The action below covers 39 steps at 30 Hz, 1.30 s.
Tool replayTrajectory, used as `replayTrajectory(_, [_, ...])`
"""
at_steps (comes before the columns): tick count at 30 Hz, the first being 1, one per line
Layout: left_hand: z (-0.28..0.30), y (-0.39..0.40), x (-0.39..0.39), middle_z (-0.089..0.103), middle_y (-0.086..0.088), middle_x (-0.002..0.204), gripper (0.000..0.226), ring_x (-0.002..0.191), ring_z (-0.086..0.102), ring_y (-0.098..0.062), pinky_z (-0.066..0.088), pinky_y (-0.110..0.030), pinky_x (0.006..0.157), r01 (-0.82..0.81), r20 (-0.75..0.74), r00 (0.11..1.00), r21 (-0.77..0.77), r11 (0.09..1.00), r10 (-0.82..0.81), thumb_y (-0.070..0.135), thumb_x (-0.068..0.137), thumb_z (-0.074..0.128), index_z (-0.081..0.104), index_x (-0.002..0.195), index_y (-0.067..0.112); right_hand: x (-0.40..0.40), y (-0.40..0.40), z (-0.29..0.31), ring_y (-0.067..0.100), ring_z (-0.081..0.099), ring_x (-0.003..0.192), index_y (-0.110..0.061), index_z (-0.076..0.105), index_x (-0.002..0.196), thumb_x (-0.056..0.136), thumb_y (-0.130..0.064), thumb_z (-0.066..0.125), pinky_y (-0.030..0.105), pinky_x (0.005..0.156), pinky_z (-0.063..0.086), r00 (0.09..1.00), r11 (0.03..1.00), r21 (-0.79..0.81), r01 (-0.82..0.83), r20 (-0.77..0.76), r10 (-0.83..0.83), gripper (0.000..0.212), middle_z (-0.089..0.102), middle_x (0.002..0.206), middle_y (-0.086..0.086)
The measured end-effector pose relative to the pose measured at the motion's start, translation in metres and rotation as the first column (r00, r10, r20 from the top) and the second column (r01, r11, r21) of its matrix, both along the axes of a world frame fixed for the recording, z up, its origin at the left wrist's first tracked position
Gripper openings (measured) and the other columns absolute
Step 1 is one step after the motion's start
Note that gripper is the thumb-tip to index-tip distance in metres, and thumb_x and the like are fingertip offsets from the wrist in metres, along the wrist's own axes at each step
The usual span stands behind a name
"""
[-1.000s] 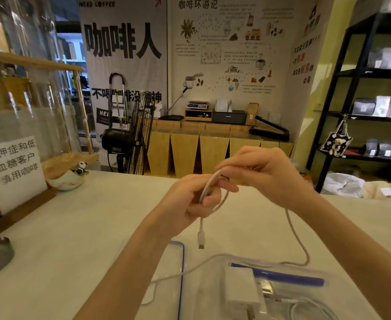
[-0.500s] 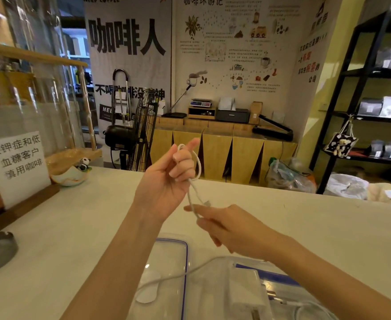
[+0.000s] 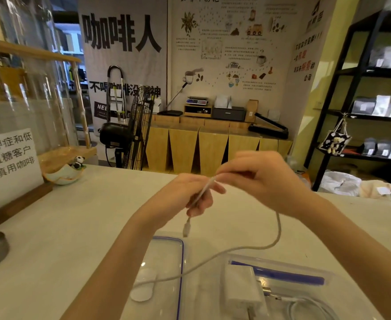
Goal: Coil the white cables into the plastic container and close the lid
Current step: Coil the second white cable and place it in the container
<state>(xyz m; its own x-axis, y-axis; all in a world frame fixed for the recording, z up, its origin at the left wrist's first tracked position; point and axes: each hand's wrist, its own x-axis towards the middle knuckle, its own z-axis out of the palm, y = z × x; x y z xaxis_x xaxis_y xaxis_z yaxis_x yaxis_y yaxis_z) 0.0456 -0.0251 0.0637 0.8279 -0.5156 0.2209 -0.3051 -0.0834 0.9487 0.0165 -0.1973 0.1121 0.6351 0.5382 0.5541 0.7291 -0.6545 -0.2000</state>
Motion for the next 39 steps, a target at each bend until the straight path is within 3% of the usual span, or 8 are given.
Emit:
replayTrajectory(4, [0.012, 0.0, -0.009, 0.044, 0.006, 0.042, 0.041, 0.032, 0.03, -0.003, 0.021, -0.015, 0.037, 0.224, -0.268, 0.896, -0.414, 0.882, -0.353, 0.031, 0.09, 0.034, 0.062, 0.081, 0.003, 0.009, -0.008, -0.001, 0.007, 0.055, 0.06, -0.026, 0.068, 0.089, 0.08, -0.033, 0.057, 0.016, 0.053, 0.045, 0.992, 0.95, 0.308, -0.049, -0.098, 0.083, 0.016, 0.06, 0.071, -0.008])
replayTrajectory(9, [0.021, 0.012, -0.009, 0.047, -0.006, 0.053, 0.031, 0.043, 0.031, -0.009, 0.026, -0.02, 0.043, 0.333, -0.211, 0.544, -0.834, 0.44, -0.812, 0.02, 0.096, 0.03, 0.051, 0.096, -0.003, 0.009, 0.004, -0.024, 0.007, 0.051, 0.043, -0.031, 0.062, 0.104, 0.09, -0.017, 0.047, 0.017, 0.037, 0.042, 0.914, 0.87, 0.493, 0.015, -0.36, 0.188, 0.025, 0.061, 0.061, -0.007])
replayTrajectory(13, [0.019, 0.008, -0.008, 0.056, -0.014, 0.064, 0.032, 0.047, 0.037, -0.014, 0.031, -0.022, 0.05, 0.164, -0.172, 0.592, -0.931, 0.327, -0.788, 0.018, 0.095, 0.036, 0.048, 0.109, -0.008, 0.001, 0.023, -0.043, 0.01, 0.046, 0.036, -0.034, 0.057, 0.101, 0.095, -0.016, 0.039, 0.019, 0.032, 0.038, 0.783, 0.873, 0.487, 0.039, -0.557, 0.276, 0.026, 0.059, 0.056, -0.002])
replayTrajectory(18, [0.017, 0.003, -0.005, 0.053, 0.003, 0.058, 0.032, 0.043, 0.042, -0.004, 0.038, -0.013, 0.043, -0.047, -0.223, 0.944, -0.821, 0.569, -0.243, 0.021, 0.094, 0.034, 0.051, 0.109, -0.001, -0.018, 0.039, -0.049, 0.012, 0.04, 0.032, -0.025, 0.055, 0.082, 0.098, -0.022, 0.037, 0.023, 0.036, 0.036, 0.665, 0.924, 0.38, 0.031, -0.698, 0.265, 0.024, 0.055, 0.048, -0.005])
replayTrajectory(22, [0.01, 0.001, 0.001, 0.056, 0.004, 0.06, 0.029, 0.046, 0.042, -0.004, 0.041, -0.014, 0.049, -0.165, -0.132, 0.986, -0.703, 0.692, 0.102, 0.019, 0.097, 0.03, 0.053, 0.108, 0.004, -0.022, 0.037, -0.046, 0.008, 0.042, 0.033, -0.023, 0.051, 0.116, 0.097, -0.018, 0.037, 0.019, 0.036, 0.04, 0.579, 0.938, 0.345, 0.042, -0.773, 0.259, 0.024, 0.054, 0.062, -0.003])
replayTrajectory(25, [0.006, 0.001, 0.002, 0.058, 0.006, 0.06, 0.028, 0.052, 0.048, -0.007, 0.048, -0.017, 0.059, -0.205, 0.039, 0.967, -0.461, 0.863, 0.251, 0.02, 0.097, 0.032, 0.056, 0.103, 0.007, -0.022, 0.031, -0.037, 0.007, 0.044, 0.034, -0.018, 0.052, 0.115, 0.096, -0.016, 0.039, 0.019, 0.037, 0.042, 0.56, 0.965, 0.257, 0.053, -0.808, 0.185, 0.023, 0.056, 0.065, -0.001])
replayTrajectory(32, [0.005, -0.012, -0.012, 0.054, 0.007, 0.06, 0.022, 0.047, 0.047, 0.0, 0.041, -0.012, 0.049, -0.193, 0.304, 0.942, 0.149, 0.97, 0.141, 0.016, 0.095, 0.037, 0.056, 0.094, 0.005, -0.02, 0.01, -0.011, 0.005, 0.046, 0.035, -0.007, 0.064, 0.095, 0.09, -0.013, 0.051, 0.014, 0.038, 0.041, 0.63, 0.991, 0.115, 0.062, -0.775, 0.05, 0.015, 0.058, 0.055, -0.003])
replayTrajectory(39, [0.019, -0.003, -0.018, 0.035, 0.005, 0.044, 0.051, 0.035, 0.027, -0.004, 0.022, -0.013, 0.035, 0.134, -0.186, 0.976, 0.097, 0.986, -0.115, 0.043, 0.092, 0.028, 0.058, 0.066, 0.011, -0.016, 0.003, 0.007, 0.004, 0.046, 0.038, -0.01, 0.072, 0.081, 0.078, -0.01, 0.065, 0.013, 0.037, 0.037, 0.799, 0.941, 0.334, -0.052, -0.552, 0.24, 0.008, 0.065, 0.053, -0.003])
